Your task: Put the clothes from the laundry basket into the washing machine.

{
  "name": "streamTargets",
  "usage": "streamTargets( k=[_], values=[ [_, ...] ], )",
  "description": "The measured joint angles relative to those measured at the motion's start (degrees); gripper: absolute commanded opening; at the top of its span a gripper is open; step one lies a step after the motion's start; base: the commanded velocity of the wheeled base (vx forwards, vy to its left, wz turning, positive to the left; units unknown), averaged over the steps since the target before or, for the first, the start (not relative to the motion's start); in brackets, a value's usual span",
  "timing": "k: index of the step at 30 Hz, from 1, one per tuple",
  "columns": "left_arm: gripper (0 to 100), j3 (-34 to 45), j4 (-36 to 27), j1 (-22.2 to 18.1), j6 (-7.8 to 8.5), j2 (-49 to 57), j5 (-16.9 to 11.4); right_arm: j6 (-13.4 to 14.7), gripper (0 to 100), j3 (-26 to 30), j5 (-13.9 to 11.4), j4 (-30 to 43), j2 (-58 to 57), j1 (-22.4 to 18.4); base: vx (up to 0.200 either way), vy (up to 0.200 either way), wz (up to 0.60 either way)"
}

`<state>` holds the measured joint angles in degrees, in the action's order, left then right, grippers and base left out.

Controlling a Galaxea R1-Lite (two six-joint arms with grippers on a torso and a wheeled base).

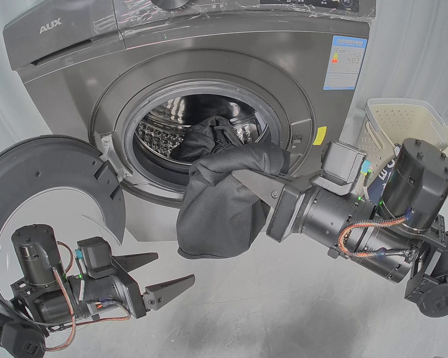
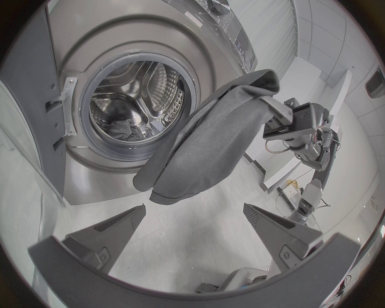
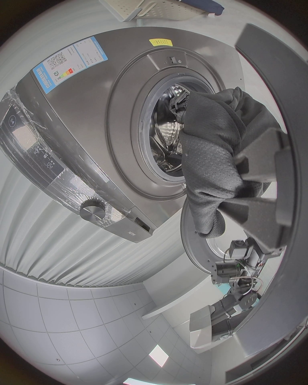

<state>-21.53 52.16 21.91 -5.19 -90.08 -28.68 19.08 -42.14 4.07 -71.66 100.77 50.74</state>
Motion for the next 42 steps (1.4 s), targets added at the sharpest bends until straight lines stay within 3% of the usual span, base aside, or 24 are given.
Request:
streamTargets(
  k=[18, 25, 26, 34, 42],
  values=[
    [100, -8.7, 5.9, 0.0, 0.02, -14.6, -0.5, 0.0, 0, 0.9, 0.1, 0.0, -0.7, 1.6, 0.0, 0.0, 0.0],
    [100, -9.6, 8.5, 1.9, -0.49, -16.6, -0.5, 0.0, 0, 1.0, 0.2, 0.0, -0.9, 1.8, 0.0, 0.0, 0.0],
    [0, -9.6, 8.9, 2.2, -0.6, -16.7, -0.5, 0.0, 0, 1.0, 0.2, 0.0, -0.9, 1.8, 0.0, 0.0, 0.0],
    [0, -8.7, 12.7, 3.1, -1.15, -17.1, -0.5, 0.0, 0, 2.1, 0.2, -0.4, -0.9, 1.8, 0.0, 0.0, 0.0],
    [0, -3.0, 18.4, 5.0, -1.97, -15.2, -0.2, 0.0, 0, 3.2, 0.1, -0.5, -0.9, 1.3, 0.0, 0.0, 0.0]
  ],
)
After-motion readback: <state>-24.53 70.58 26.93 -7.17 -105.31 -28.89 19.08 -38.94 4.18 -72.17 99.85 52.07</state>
